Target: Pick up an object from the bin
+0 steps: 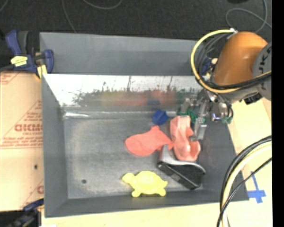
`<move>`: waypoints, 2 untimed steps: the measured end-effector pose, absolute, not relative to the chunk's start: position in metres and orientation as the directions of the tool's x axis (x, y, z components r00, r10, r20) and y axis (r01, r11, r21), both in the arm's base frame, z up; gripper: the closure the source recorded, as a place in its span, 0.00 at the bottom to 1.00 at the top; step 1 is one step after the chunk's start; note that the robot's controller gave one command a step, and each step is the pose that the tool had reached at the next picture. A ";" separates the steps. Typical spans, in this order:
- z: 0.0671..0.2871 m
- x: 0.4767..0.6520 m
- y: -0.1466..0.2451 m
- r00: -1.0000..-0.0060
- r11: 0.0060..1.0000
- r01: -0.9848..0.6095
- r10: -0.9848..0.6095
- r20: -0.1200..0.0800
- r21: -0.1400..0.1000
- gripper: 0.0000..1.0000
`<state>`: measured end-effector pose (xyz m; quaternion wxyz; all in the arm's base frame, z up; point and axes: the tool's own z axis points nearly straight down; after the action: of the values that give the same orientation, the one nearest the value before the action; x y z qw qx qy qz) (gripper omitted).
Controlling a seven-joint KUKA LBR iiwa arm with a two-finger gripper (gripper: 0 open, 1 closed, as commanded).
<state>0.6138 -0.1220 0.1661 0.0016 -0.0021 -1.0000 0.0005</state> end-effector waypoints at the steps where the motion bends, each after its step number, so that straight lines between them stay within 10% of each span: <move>1: 0.171 0.615 -0.122 -1.000 1.000 0.002 0.002 -0.004 -0.002 0.00; 2: 0.135 0.615 -0.109 -0.999 0.999 -0.043 -0.043 -0.011 -0.005 0.00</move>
Offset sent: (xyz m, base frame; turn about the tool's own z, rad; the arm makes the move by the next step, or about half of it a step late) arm -0.0042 0.0386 -0.0961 -0.1220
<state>0.6154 -0.1086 0.1345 -0.0058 0.0214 -0.9998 0.0024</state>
